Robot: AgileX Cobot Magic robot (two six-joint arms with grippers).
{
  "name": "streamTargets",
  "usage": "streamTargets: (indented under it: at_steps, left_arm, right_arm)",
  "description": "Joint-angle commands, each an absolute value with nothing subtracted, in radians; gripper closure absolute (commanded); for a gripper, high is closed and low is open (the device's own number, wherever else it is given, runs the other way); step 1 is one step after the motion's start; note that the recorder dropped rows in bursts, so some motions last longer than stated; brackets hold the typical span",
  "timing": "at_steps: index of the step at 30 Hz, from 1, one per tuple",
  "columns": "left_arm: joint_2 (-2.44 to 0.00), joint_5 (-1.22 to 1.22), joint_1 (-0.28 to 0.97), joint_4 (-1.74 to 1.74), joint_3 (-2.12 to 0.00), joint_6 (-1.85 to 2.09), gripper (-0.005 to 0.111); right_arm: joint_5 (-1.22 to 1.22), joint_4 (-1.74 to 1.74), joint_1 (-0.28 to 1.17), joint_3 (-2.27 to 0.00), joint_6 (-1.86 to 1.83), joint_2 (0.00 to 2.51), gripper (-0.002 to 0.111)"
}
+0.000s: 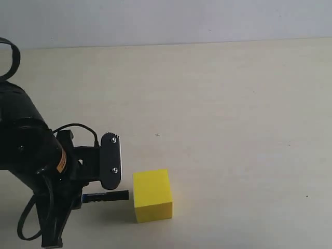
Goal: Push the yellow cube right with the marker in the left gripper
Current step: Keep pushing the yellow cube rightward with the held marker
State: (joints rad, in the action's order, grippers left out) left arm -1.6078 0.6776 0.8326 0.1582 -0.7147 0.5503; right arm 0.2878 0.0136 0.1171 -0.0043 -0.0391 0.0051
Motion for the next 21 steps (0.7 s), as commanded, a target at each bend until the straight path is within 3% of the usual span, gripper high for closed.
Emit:
streamTargets:
  at_steps: [1, 13, 21]
  left_arm:
    - [-1.635, 0.543, 0.840, 0.146, -0.726, 0.537, 0.107]
    - [-1.653, 0.642, 0.836, 0.153, -0.755, 0.537, 0.107]
    - [-1.653, 0.523, 0.907, 0.088, -0.755, 0.542, 0.107]
  right_arm:
    - [0.282, 0.014, 0.111, 0.000, -0.040, 0.000, 0.108]
    - [0.282, 0.019, 0.111, 0.000, -0.040, 0.000, 0.108]
    - [0.282, 0.019, 0.111, 0.000, -0.040, 0.000, 0.108]
